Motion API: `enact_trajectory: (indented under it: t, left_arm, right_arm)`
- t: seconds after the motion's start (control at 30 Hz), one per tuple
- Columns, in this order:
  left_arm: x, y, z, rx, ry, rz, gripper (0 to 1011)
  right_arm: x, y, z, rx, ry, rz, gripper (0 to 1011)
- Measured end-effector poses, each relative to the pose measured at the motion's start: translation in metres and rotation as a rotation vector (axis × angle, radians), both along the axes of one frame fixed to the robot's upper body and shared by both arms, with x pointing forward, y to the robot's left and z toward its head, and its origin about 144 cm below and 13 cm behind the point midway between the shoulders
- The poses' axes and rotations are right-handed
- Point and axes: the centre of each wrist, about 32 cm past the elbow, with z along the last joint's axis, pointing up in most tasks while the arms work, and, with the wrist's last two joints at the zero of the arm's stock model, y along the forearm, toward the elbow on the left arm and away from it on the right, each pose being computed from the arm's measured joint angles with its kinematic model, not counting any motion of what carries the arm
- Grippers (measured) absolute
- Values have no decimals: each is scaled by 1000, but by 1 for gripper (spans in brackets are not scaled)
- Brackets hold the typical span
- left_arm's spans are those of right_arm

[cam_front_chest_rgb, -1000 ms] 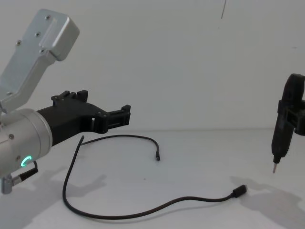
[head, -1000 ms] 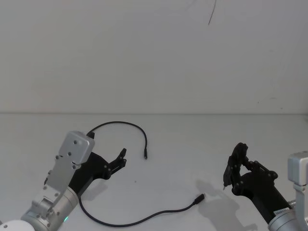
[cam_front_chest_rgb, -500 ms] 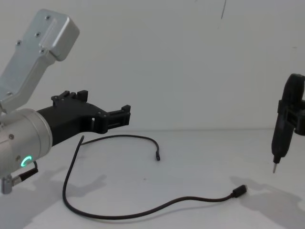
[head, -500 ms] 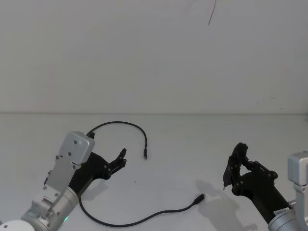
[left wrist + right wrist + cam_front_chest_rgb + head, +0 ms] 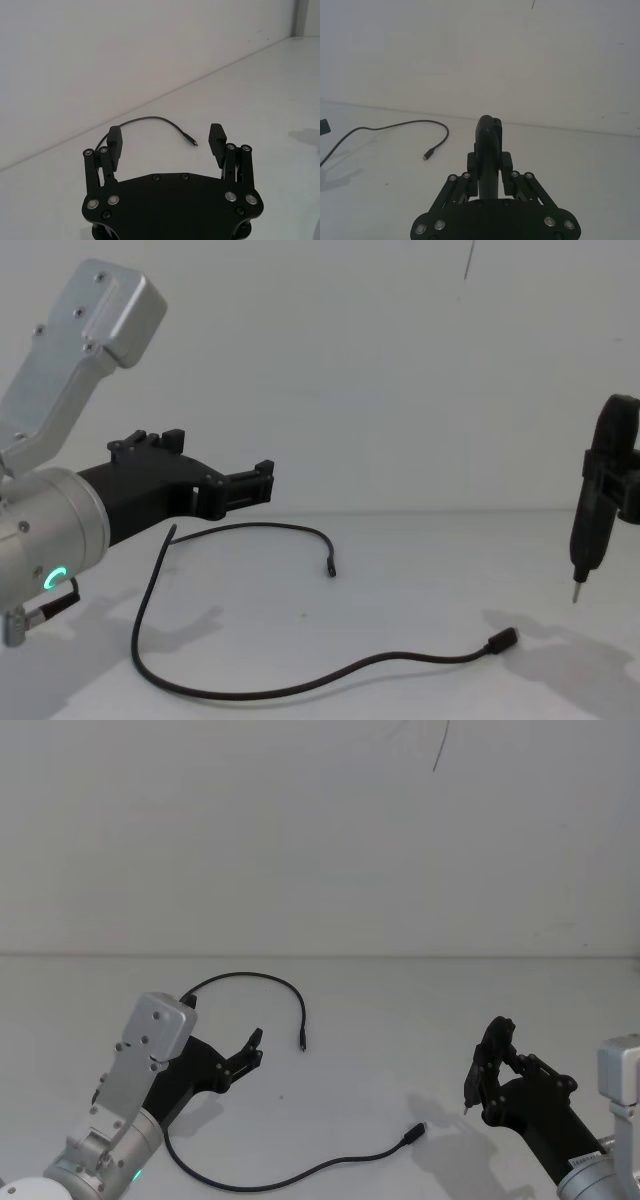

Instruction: Pick up the data cable with the one hand.

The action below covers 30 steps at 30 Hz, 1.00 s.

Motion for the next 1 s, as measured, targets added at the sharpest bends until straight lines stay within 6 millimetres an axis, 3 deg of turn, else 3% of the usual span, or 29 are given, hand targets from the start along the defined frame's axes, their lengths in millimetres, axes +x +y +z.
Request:
enact_trajectory:
  t: [0.5, 1.0]
  left_arm:
    - [-1, 4, 1, 22, 13, -61, 1001]
    - [-3, 18, 6, 84, 60, -256, 1001]
  right_arm:
    - [0, 0, 0, 0, 0, 0, 269]
    - [0, 0, 0, 0, 0, 0, 269]
